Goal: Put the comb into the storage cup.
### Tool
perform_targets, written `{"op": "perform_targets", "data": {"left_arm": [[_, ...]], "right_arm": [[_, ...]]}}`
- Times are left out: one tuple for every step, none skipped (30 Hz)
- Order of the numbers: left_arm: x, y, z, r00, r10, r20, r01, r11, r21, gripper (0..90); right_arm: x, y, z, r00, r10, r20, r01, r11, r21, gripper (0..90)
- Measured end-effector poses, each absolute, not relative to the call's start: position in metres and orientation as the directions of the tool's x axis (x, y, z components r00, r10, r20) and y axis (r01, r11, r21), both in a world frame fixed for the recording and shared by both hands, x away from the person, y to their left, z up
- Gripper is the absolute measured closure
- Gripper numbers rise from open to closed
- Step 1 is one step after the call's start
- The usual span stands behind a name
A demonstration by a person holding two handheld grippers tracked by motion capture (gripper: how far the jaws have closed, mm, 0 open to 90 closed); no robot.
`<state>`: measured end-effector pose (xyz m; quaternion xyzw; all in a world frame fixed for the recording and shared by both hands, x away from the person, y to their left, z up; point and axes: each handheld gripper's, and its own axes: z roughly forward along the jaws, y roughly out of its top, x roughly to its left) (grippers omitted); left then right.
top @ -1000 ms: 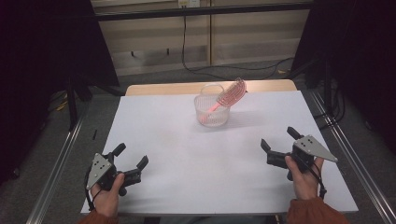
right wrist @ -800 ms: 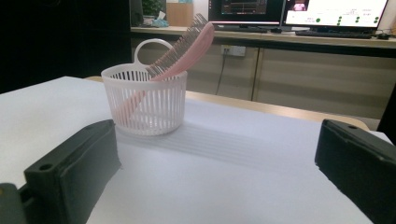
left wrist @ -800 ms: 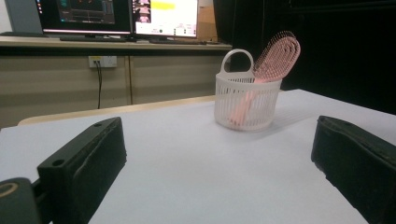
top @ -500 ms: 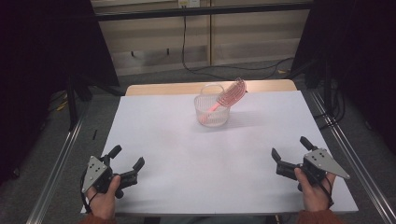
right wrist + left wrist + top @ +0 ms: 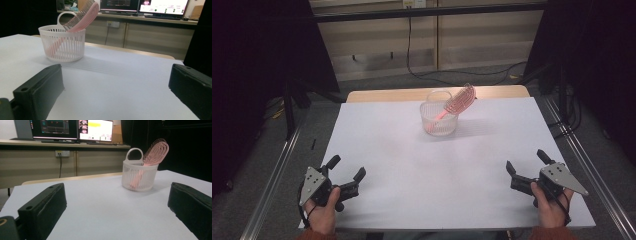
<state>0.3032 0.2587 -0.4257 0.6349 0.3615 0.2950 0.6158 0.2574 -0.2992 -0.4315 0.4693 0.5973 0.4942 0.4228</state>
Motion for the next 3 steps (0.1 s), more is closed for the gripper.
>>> {"op": "perform_targets", "data": {"left_arm": [[0.3033, 0.2584, -0.4255, 0.568, 0.82, -0.069, 0.092, 0.019, 0.996, 1.9], [0.3035, 0.2582, -0.4253, 0.568, 0.82, -0.064, 0.089, 0.017, 0.996, 1.9], [0.3037, 0.258, -0.4253, 0.569, 0.819, -0.064, 0.091, 0.015, 0.996, 1.9]], "right_arm": [[0.258, -0.2989, -0.4318, -0.189, 0.981, -0.037, 0.143, 0.065, 0.988, 0.0], [0.2582, -0.2988, -0.4318, -0.192, 0.981, -0.03, 0.139, 0.057, 0.989, 0.0], [0.2581, -0.2987, -0.4317, -0.197, 0.98, -0.027, 0.138, 0.055, 0.989, 0.0]]}}
